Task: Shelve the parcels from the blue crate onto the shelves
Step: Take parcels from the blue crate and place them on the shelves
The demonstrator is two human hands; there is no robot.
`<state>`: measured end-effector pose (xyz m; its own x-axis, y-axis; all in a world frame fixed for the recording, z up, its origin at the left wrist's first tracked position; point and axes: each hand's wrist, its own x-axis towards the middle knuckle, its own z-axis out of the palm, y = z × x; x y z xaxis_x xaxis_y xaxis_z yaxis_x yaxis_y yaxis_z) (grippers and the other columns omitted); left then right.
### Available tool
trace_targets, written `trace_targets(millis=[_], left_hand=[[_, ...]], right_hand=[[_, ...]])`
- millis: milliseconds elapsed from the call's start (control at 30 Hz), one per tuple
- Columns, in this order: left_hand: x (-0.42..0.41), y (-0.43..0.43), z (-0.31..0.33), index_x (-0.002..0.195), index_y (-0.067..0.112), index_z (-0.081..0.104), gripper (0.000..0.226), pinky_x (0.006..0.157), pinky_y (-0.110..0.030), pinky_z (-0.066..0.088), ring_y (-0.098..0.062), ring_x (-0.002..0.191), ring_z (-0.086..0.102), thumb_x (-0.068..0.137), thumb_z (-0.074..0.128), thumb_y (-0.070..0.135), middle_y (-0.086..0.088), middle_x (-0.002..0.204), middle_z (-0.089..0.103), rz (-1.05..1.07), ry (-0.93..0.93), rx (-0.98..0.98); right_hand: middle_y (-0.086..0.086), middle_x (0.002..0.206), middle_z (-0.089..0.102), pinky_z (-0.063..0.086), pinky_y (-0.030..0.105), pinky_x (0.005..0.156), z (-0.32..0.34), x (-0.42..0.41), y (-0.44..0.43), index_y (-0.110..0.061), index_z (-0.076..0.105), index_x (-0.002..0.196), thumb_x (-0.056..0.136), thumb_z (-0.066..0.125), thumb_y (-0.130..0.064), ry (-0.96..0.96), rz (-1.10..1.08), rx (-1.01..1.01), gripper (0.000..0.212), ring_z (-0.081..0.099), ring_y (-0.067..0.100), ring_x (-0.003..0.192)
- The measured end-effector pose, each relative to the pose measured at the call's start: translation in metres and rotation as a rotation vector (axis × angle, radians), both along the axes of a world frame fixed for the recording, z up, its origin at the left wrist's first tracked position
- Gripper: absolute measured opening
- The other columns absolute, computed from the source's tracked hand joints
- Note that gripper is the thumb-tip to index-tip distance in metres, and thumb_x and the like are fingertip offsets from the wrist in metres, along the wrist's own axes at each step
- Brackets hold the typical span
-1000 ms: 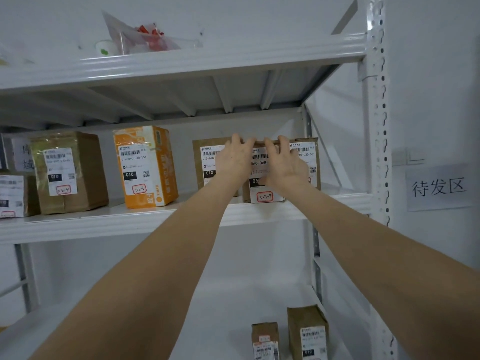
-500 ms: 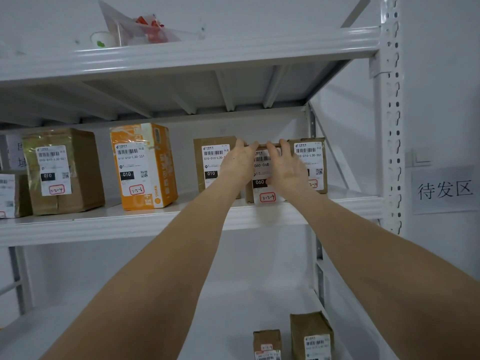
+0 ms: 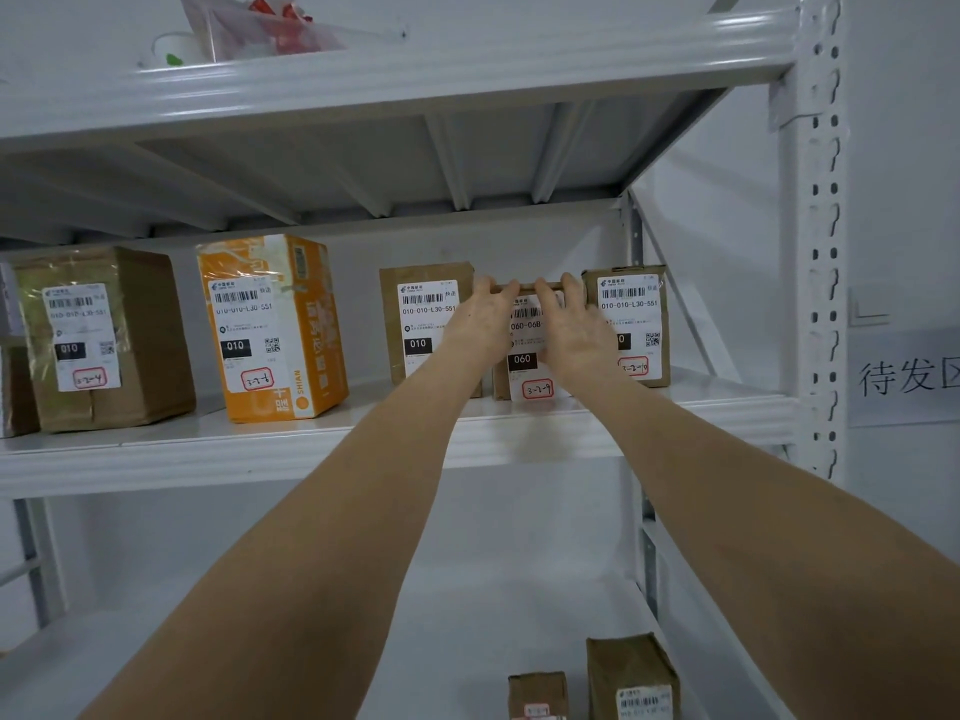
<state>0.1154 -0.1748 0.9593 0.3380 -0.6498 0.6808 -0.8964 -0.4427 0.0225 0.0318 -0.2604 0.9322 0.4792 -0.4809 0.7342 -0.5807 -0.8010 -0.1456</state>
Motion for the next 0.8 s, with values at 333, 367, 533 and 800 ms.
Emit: trace_targets(millis=[333, 367, 533, 800], left_hand=[[-0.017, 0.019, -0.007, 0.149, 0.017, 0.021, 0.074, 0.087, -0.037, 0.049, -0.036, 0.119, 0.051, 0.086, 0.058, 0.003, -0.014, 0.157, 0.006, -0.003, 0.086, -0.050], [-0.020, 0.024, -0.010, 0.147, 0.016, 0.023, 0.070, 0.082, -0.037, 0.051, -0.035, 0.113, 0.055, 0.087, 0.057, 0.005, -0.015, 0.156, 0.009, -0.009, 0.088, -0.080], [-0.038, 0.055, -0.045, 0.139, 0.013, 0.038, 0.052, 0.067, -0.034, 0.045, -0.028, 0.101, 0.057, 0.089, 0.051, 0.007, -0.009, 0.143, 0.032, 0.033, 0.021, -0.237], [-0.052, 0.095, -0.199, 0.126, 0.012, 0.051, 0.051, 0.064, -0.040, 0.044, -0.033, 0.099, 0.056, 0.077, 0.051, -0.003, -0.010, 0.128, 0.048, 0.020, 0.178, -0.286]], right_hand=[[0.013, 0.157, 0.008, 0.045, 0.044, 0.094, 0.000, -0.014, 0.019, -0.024, 0.022, 0.148, 0.082, 0.067, -0.009, -0.013, 0.005, -0.014, 0.081, 0.038, 0.036, 0.128], [0.013, 0.156, 0.011, 0.042, 0.044, 0.097, -0.002, -0.017, 0.023, -0.023, 0.024, 0.147, 0.083, 0.066, -0.009, -0.038, 0.007, -0.043, 0.078, 0.035, 0.036, 0.130], [0.012, 0.150, 0.029, 0.036, 0.044, 0.103, -0.030, -0.029, 0.053, -0.018, 0.035, 0.144, 0.085, 0.061, -0.011, -0.157, 0.118, -0.137, 0.065, 0.034, 0.035, 0.131], [0.007, 0.135, 0.044, 0.037, 0.036, 0.091, -0.174, -0.036, 0.101, -0.019, 0.050, 0.131, 0.082, 0.062, -0.015, -0.073, 0.352, -0.032, 0.051, 0.045, 0.028, 0.119]])
